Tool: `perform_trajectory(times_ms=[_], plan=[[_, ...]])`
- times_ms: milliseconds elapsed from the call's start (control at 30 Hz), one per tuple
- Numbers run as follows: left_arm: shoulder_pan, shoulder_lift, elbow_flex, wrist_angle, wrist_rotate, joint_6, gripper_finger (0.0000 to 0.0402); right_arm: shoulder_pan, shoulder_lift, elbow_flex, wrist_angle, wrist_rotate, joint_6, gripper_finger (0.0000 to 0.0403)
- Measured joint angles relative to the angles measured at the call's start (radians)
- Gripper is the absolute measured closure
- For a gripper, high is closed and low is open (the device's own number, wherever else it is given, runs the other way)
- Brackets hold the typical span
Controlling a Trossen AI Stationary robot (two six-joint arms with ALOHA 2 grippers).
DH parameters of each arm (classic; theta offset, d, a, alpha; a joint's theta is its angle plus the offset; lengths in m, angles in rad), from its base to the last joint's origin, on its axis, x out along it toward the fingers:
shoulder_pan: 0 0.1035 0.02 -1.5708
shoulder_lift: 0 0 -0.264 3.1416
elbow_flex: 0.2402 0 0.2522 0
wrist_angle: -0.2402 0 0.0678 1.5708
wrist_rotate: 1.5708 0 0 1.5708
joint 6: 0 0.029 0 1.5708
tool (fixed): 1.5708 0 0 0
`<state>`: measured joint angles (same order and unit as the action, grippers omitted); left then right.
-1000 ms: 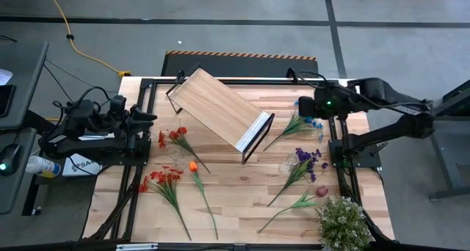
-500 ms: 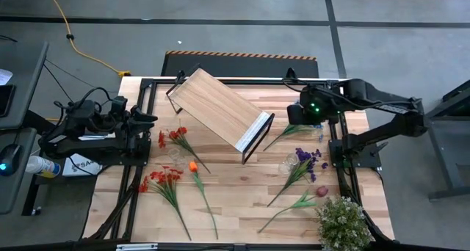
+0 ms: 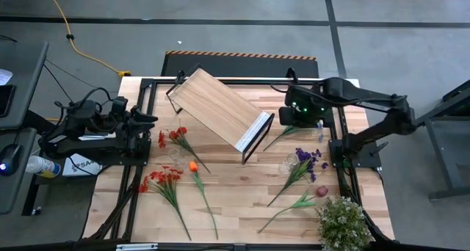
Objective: Pick and place flowers into a vace then onto a shelf
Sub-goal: Put the blue flower into the right transparent vase
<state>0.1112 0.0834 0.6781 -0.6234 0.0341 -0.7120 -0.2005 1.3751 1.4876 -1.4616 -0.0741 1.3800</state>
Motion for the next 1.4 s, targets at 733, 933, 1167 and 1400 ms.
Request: perform_trajectory(times_ms=[733,933,1167,1400], plan=[[0.0,0.0,0.0,-0.091,-0.004,-0.003,0.0137,-0.293,0.048,-0.146,0.02,0.072,0.056,0.0155],[0.0,0.0,0.0,-0.091,-0.004,-0.004,0.0137,-0.345,0.048,-0.352,0.18,-0.021,0.053,0.0155],[0.0,0.0,0.0,-0.091,-0.018,-0.004,0.0137,-0.39,0.048,-0.527,0.486,-0.113,0.097,0.0155],[0.0,0.0,0.0,-0.092,-0.019,0.0,0.0137,-0.389,0.048,-0.594,0.622,-0.11,0.175,0.0155]])
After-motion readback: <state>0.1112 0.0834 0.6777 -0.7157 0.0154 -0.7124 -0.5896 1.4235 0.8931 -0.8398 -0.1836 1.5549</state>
